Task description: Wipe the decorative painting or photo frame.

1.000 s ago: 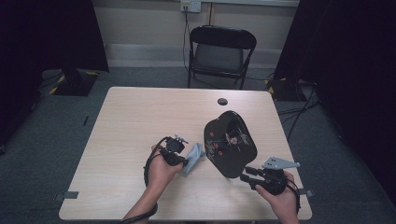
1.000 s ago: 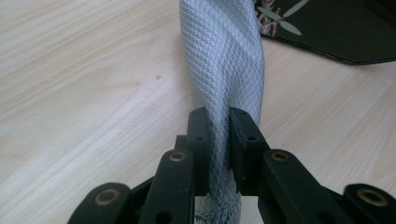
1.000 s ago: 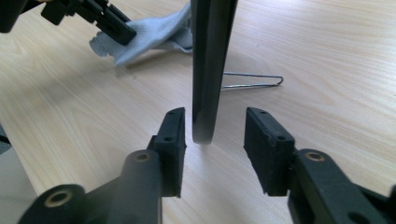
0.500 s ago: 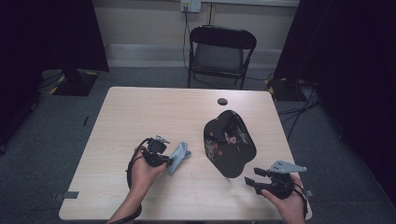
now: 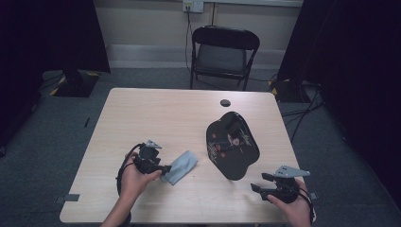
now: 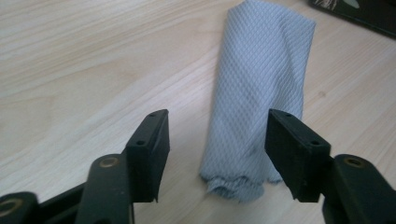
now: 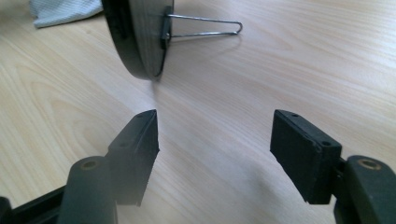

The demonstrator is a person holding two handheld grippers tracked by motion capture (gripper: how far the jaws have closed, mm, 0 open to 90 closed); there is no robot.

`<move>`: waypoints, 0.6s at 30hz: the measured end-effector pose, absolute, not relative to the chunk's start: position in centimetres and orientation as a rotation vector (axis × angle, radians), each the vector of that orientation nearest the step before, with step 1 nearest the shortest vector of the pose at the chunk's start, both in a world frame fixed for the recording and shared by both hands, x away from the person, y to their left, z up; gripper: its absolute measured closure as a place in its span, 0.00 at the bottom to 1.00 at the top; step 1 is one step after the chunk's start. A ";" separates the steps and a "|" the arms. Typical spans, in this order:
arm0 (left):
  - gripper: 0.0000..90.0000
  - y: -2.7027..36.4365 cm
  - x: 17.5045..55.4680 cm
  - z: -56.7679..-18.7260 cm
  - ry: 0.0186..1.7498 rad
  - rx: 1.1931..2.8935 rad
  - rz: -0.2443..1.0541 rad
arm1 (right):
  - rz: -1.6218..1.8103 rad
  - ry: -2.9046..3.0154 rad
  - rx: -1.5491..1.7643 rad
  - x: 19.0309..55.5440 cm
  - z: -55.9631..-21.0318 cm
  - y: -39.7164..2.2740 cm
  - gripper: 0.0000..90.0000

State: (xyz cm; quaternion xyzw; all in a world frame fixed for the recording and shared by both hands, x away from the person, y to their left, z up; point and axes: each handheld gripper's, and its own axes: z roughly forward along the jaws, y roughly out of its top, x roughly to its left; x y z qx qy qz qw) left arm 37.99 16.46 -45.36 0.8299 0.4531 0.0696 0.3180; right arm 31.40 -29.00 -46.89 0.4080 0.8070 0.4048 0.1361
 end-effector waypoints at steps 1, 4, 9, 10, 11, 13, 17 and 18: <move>0.43 16.7 37.9 -45.3 1.192 2.181 0.189 | 1.168 2.333 1.186 31.4 -47.0 -29.1 0.36; 0.40 17.4 37.5 -45.3 1.176 2.177 0.193 | 1.150 2.318 1.206 31.4 -47.2 -29.4 0.33; 0.36 18.1 37.0 -45.4 1.156 2.166 0.178 | 1.134 2.300 1.230 31.4 -47.4 -29.8 0.32; 0.35 18.2 37.0 -45.5 1.154 2.166 0.176 | 1.133 2.295 1.237 31.4 -47.4 -29.9 0.32; 0.35 18.3 36.9 -45.5 1.155 2.163 0.180 | 1.133 2.291 1.241 31.4 -47.5 -29.9 0.32; 0.34 18.7 36.9 -45.4 1.148 2.163 0.179 | 1.123 2.290 1.240 31.4 -47.6 -29.8 0.31; 0.33 19.3 36.4 -45.3 1.138 2.163 0.198 | 1.107 2.282 1.258 31.4 -47.9 -30.1 0.29; 0.32 19.4 36.2 -45.4 1.136 2.165 0.201 | 1.101 2.277 1.266 31.4 -48.0 -30.2 0.29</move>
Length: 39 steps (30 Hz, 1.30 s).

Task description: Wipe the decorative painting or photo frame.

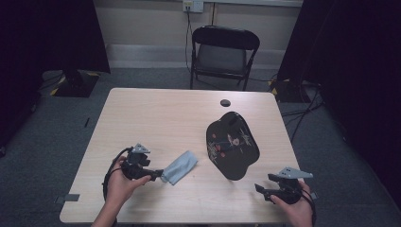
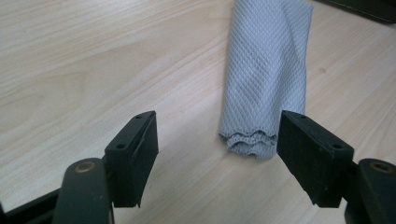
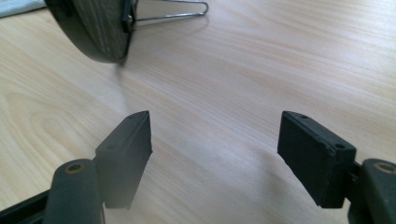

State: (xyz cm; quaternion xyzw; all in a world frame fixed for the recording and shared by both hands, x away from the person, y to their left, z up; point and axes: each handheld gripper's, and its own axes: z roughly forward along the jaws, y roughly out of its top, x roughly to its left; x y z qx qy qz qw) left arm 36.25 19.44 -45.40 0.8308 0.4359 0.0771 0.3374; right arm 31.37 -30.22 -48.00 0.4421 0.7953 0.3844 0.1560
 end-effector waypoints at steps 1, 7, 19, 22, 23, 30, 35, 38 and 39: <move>0.31 19.5 36.1 -45.5 1.136 2.163 0.204 | 1.097 2.278 1.268 31.4 -48.1 -30.3 0.28; 0.31 20.7 35.7 -46.3 1.166 2.166 0.214 | 1.071 2.279 1.280 31.4 -48.5 -30.3 0.27; 0.27 22.2 34.8 -47.2 1.141 2.201 0.292 | 1.029 2.288 1.287 31.6 -49.3 -30.3 0.22; 0.26 22.6 34.7 -47.5 1.116 2.214 0.302 | 1.035 2.281 1.281 31.5 -49.5 -30.3 0.21; 0.26 22.7 34.7 -47.6 1.111 2.214 0.302 | 1.033 2.279 1.278 31.5 -49.5 -30.3 0.21; 0.23 23.7 34.1 -48.6 1.085 2.228 0.335 | 0.992 2.259 1.225 31.4 -49.8 -29.9 0.19; 0.18 24.3 33.9 -49.1 1.059 2.219 0.382 | 0.991 2.259 1.225 31.4 -49.8 -29.9 0.19; 0.17 24.8 33.8 -49.3 1.043 2.197 0.394 | 0.991 2.259 1.225 31.4 -49.9 -29.9 0.19; 0.17 24.8 33.7 -49.4 1.046 2.189 0.402 | 0.991 2.259 1.224 31.4 -49.9 -29.9 0.19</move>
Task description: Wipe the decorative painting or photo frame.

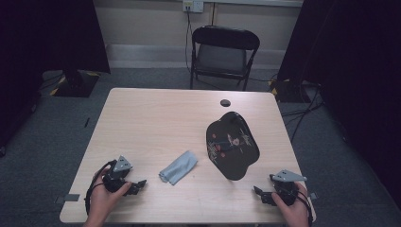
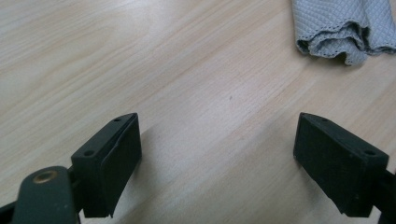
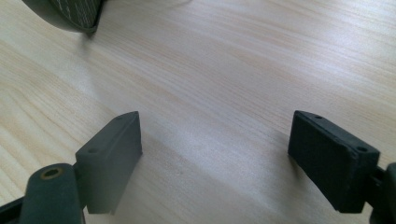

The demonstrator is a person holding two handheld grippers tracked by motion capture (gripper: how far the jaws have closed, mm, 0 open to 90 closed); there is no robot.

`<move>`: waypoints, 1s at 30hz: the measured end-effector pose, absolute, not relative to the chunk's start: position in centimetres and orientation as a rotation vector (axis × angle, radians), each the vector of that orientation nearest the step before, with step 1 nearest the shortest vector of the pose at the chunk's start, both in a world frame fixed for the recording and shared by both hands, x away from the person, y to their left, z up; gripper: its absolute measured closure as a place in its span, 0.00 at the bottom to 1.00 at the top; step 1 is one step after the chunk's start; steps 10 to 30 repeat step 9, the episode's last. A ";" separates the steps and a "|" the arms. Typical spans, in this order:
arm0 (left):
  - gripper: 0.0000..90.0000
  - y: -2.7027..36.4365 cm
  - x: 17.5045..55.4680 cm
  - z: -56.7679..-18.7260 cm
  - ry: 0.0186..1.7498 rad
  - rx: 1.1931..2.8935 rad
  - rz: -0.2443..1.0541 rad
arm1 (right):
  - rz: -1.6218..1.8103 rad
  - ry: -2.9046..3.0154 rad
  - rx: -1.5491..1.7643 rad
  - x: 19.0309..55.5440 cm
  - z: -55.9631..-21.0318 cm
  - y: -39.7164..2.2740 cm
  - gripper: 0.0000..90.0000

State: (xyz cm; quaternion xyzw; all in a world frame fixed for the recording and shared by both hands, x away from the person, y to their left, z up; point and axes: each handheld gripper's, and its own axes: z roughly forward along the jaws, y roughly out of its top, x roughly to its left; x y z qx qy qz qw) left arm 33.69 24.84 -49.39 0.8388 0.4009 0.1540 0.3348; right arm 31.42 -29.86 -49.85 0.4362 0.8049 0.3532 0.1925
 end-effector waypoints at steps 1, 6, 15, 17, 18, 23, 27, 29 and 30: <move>0.17 24.9 33.6 -49.5 1.043 2.183 0.404 | 0.991 2.261 1.222 31.5 -49.9 -29.8 0.19; 0.15 25.2 33.4 -49.9 1.013 2.139 0.423 | 0.988 2.263 1.212 31.5 -49.9 -29.8 0.19; 0.15 25.3 33.3 -49.9 1.015 2.141 0.429 | 0.969 2.246 1.182 31.2 -49.8 -29.5 0.19; 0.15 25.3 33.3 -49.9 1.015 2.141 0.429 | 0.969 2.246 1.182 31.2 -49.8 -29.5 0.19; 0.15 25.3 33.3 -49.9 1.015 2.141 0.429 | 0.969 2.246 1.182 31.2 -49.8 -29.5 0.19; 0.15 25.3 33.3 -49.9 1.015 2.141 0.429 | 0.969 2.246 1.182 31.2 -49.8 -29.5 0.19; 0.15 25.3 33.3 -49.9 1.015 2.141 0.429 | 0.969 2.246 1.182 31.2 -49.8 -29.5 0.19; 0.15 25.3 33.3 -49.9 1.015 2.141 0.429 | 0.969 2.246 1.182 31.2 -49.8 -29.5 0.19; 0.15 25.3 33.3 -49.9 1.015 2.141 0.429 | 0.969 2.246 1.182 31.2 -49.8 -29.5 0.19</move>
